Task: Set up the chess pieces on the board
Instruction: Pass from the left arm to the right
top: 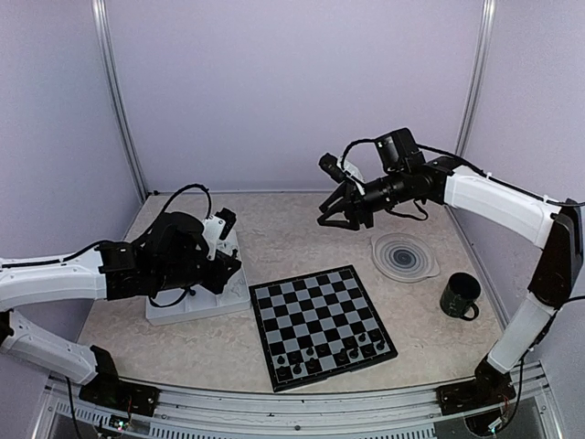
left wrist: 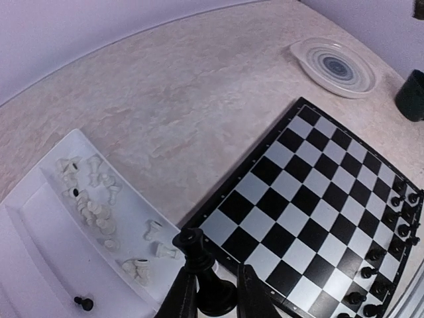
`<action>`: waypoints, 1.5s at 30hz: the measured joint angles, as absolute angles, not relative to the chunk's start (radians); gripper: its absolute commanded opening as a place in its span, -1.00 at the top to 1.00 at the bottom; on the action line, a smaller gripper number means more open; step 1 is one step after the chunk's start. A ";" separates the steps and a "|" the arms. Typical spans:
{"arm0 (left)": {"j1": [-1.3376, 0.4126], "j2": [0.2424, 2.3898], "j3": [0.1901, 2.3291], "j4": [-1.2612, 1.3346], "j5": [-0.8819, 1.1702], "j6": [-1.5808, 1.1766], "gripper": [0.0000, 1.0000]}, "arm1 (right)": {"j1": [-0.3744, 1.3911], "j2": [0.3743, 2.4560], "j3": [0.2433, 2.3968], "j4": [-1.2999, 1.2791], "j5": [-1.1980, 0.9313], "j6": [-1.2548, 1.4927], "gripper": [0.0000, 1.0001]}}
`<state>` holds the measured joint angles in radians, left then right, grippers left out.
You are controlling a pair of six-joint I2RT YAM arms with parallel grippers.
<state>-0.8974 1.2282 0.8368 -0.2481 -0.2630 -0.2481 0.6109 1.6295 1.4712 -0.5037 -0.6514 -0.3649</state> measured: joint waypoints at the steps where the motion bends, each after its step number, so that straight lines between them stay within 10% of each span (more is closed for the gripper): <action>1: -0.915 1.208 0.821 -0.231 -0.253 -0.228 0.76 | 0.611 1.658 1.502 -0.514 -0.707 -0.342 0.11; 28: -1.097 1.226 0.805 -0.075 -0.181 -0.084 0.76 | 0.810 2.025 1.785 -0.648 -1.124 -0.155 0.08; 42: -1.102 1.232 0.811 -0.075 -0.184 -0.081 0.73 | 0.814 2.047 1.787 -0.645 -1.130 -0.132 0.71; 45: -1.105 1.232 0.811 -0.074 -0.189 -0.081 0.42 | 0.814 2.047 1.787 -0.645 -1.128 -0.134 0.82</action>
